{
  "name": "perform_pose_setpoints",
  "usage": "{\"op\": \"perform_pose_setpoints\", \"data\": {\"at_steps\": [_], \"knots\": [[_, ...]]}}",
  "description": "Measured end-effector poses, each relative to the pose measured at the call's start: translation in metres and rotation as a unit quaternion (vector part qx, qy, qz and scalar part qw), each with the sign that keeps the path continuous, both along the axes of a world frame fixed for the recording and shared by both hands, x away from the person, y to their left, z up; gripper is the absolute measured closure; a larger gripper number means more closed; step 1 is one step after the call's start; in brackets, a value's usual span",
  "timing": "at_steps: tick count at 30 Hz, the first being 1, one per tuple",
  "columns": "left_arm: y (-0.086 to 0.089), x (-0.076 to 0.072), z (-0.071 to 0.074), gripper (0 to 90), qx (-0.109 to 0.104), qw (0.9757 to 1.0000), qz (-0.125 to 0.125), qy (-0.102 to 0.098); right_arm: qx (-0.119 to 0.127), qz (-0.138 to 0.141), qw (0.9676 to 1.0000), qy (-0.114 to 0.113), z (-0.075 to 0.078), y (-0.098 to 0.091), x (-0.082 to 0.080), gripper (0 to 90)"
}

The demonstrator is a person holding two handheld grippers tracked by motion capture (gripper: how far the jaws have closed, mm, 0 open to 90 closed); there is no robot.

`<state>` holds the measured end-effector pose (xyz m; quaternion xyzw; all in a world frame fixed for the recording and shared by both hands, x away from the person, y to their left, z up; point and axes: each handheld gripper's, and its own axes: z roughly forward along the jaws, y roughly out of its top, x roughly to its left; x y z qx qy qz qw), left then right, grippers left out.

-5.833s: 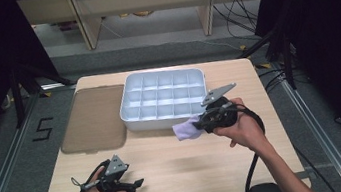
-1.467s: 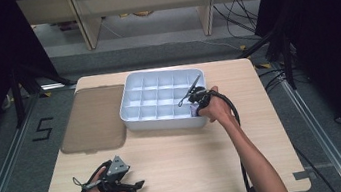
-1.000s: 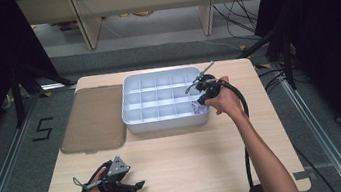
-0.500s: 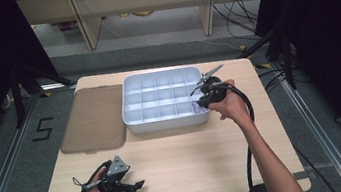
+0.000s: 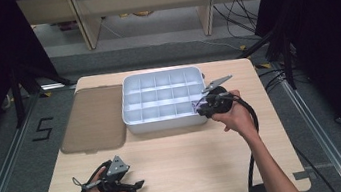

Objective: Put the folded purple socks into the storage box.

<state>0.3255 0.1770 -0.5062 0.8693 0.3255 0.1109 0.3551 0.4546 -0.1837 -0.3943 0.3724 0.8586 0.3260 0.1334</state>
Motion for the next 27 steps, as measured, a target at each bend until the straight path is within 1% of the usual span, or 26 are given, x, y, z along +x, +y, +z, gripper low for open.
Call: {"op": "perform_pose_setpoints", "data": {"at_steps": [1,2,3,4,5,6,7,8,9,10,11,12,13,14,15,16,18,20,21,22,23,24,25,26,27], "knots": [[0.000,0.000,0.000,24.9,-0.001,1.0000,0.001,0.001,0.000,0.000,1.0000,0.000,0.000,0.000,0.000,73.4],[-0.001,-0.001,0.000,24.9,-0.004,1.0000,0.007,0.004,0.004,-0.001,1.0000,-0.007,-0.001,0.000,-0.002,73.2],[0.000,0.000,0.000,24.9,-0.002,1.0000,0.003,0.002,0.005,0.002,1.0000,-0.001,-0.001,0.000,-0.004,72.5],[-0.001,-0.001,-0.001,24.9,-0.005,1.0000,0.007,0.004,0.005,0.005,1.0000,-0.003,-0.002,-0.001,-0.006,71.9],[0.000,-0.001,-0.001,24.9,-0.004,1.0000,0.006,0.003,0.018,0.000,0.9998,-0.003,-0.004,0.001,-0.008,71.4],[0.000,-0.001,-0.001,24.9,-0.004,1.0000,0.007,0.005,0.011,0.006,0.9999,-0.005,-0.004,-0.001,-0.009,71.2],[0.000,0.000,-0.001,24.9,-0.005,1.0000,0.007,0.006,0.025,0.000,0.9997,-0.005,-0.006,0.001,-0.011,71.0],[0.001,0.001,0.000,24.9,0.002,1.0000,0.005,-0.002,0.027,0.004,0.9995,-0.015,-0.008,0.000,-0.011,70.6],[0.001,0.001,0.000,24.9,0.001,1.0000,0.008,-0.001,0.038,0.003,0.9990,-0.021,-0.011,0.000,-0.013,70.2],[0.001,0.000,-0.001,24.9,-0.003,1.0000,0.008,0.001,0.063,-0.003,0.9978,-0.021,-0.017,0.000,-0.017,69.9],[0.001,0.001,-0.001,24.9,-0.006,0.9999,0.011,0.004,0.063,-0.003,0.9978,-0.021,-0.017,0.000,-0.017,69.9],[0.002,0.002,-0.001,24.9,-0.002,1.0000,0.004,-0.002,0.051,0.008,0.9987,0.002,-0.022,-0.001,-0.020,68.6],[0.003,0.002,-0.001,24.9,0.004,1.0000,0.005,-0.001,0.051,0.008,0.9987,0.002,-0.022,-0.001,-0.020,68.6],[0.003,0.002,-0.001,24.9,0.003,1.0000,0.006,-0.001,0.054,0.011,0.9985,-0.002,-0.024,-0.002,-0.021,68.6],[0.003,0.002,-0.001,24.9,0.002,1.0000,0.006,-0.001,0.059,0.011,0.9982,0.004,-0.026,-0.002,-0.023,68.4],[0.003,0.002,-0.001,24.9,0.002,1.0000,0.005,-0.001,0.059,0.009,0.9982,-0.003,-0.030,-0.001,-0.024,67.7],[0.003,0.003,-0.001,24.9,0.003,1.0000,0.004,-0.001,0.052,0.014,0.9985,0.005,-0.033,-0.001,-0.028,66.9],[0.004,0.002,0.000,24.9,0.001,1.0000,0.003,0.002,0.055,0.012,0.9984,0.004,-0.034,0.000,-0.029,66.4],[0.003,0.002,-0.001,24.9,-0.005,0.9999,0.010,0.007,0.053,0.016,0.9984,0.008,-0.034,-0.001,-0.030,66.1],[0.003,0.002,-0.001,24.9,-0.004,0.9999,0.010,0.005,0.054,0.015,0.9984,0.010,-0.037,0.000,-0.031,64.1],[0.004,0.003,-0.001,24.9,-0.002,1.0000,0.007,0.003,0.054,0.015,0.9984,0.010,-0.037,0.000,-0.031,64.1],[0.003,0.002,-0.001,24.9,-0.003,1.0000,0.009,0.002,0.053,0.014,0.9985,0.012,-0.038,0.000,-0.032,63.8],[0.004,0.002,-0.001,24.9,-0.002,1.0000,0.008,0.002,0.053,0.014,0.9984,0.014,-0.039,0.000,-0.032,63.0],[0.004,0.002,-0.001,24.9,-0.001,1.0000,0.008,0.002,0.053,0.016,0.9984,0.008,-0.041,0.000,-0.032,62.4],[0.003,0.002,-0.001,24.9,-0.005,0.9999,0.011,0.005,0.056,0.011,0.9983,0.013,-0.041,0.000,-0.033,61.6]]}}
